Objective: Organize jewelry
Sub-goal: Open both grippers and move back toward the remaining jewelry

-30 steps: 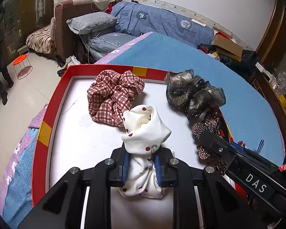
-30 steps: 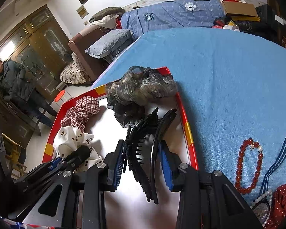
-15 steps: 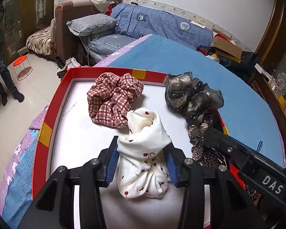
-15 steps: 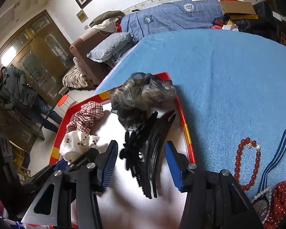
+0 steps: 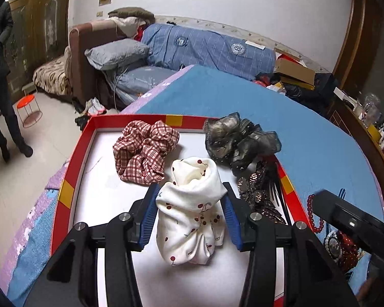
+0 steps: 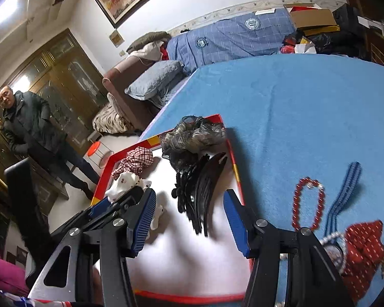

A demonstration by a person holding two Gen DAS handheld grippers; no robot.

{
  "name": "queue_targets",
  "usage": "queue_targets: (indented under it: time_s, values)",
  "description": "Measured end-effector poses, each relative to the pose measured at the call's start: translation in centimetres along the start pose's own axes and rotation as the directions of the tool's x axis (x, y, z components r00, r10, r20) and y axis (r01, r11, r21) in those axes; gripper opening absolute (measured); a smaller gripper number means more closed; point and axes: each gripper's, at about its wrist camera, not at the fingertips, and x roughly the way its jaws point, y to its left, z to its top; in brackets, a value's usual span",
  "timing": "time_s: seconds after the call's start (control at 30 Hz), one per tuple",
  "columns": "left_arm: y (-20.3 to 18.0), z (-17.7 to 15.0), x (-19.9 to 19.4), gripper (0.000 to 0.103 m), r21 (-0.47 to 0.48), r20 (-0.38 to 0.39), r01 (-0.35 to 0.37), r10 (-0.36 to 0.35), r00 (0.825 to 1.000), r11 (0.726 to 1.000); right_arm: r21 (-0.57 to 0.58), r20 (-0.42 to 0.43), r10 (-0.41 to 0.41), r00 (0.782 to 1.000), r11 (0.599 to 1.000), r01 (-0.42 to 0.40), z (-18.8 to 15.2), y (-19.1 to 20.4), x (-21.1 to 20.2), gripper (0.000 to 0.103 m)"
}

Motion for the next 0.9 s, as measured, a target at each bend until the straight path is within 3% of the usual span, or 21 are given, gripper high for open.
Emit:
queue_targets:
  time_s: [0.27, 0.37, 0.47, 0.6, 0.7, 0.8, 0.9]
  values:
    - [-2.3, -0.8, -1.4, 0.046, 0.08, 0.04, 0.036, -0.04, 0.998, 0.996, -0.018, 0.058, -0.021, 0.998, 1.0, 0.022, -2.2, -1.3, -4.8, 0.06]
    - [-4.3, -1.4, -2.2, 0.046, 0.148, 0.036, 0.08, -0.086, 0.996, 0.986, -0.018, 0.088, -0.052, 0.995, 0.998, 0.053, -3.1, -2.6, -6.9, 0.06]
    - [-7.0, -2.0, -3.4, 0.046, 0.202, 0.013, 0.17, -0.176, 0.984, 0.964, -0.007, 0.116, -0.091, 0.989, 0.996, 0.092, -3.8, -4.5, -9.1, 0.06]
    - [-12.1, -3.2, -5.0, 0.046, 0.285, -0.066, 0.309, -0.303, 0.951, 0.907, 0.039, 0.174, -0.154, 0.973, 0.988, 0.149, -4.4, -7.9, -12.9, 0.061]
    - [-16.8, -4.8, -6.1, 0.046, 0.332, -0.162, 0.438, -0.407, 0.899, 0.836, 0.07, 0.211, -0.215, 0.954, 0.976, 0.204, -4.9, -10.4, -15.8, 0.061]
    - [-20.6, -6.6, -6.4, 0.046, 0.332, -0.254, 0.529, -0.466, 0.847, 0.781, 0.111, 0.242, -0.279, 0.929, 0.959, 0.259, -5.4, -12.9, -18.2, 0.061]
    - [-23.2, -8.4, -5.8, 0.046, 0.312, -0.324, 0.581, -0.491, 0.809, 0.751, 0.173, 0.257, -0.329, 0.909, 0.941, 0.292, -6.2, -15.5, -19.6, 0.063]
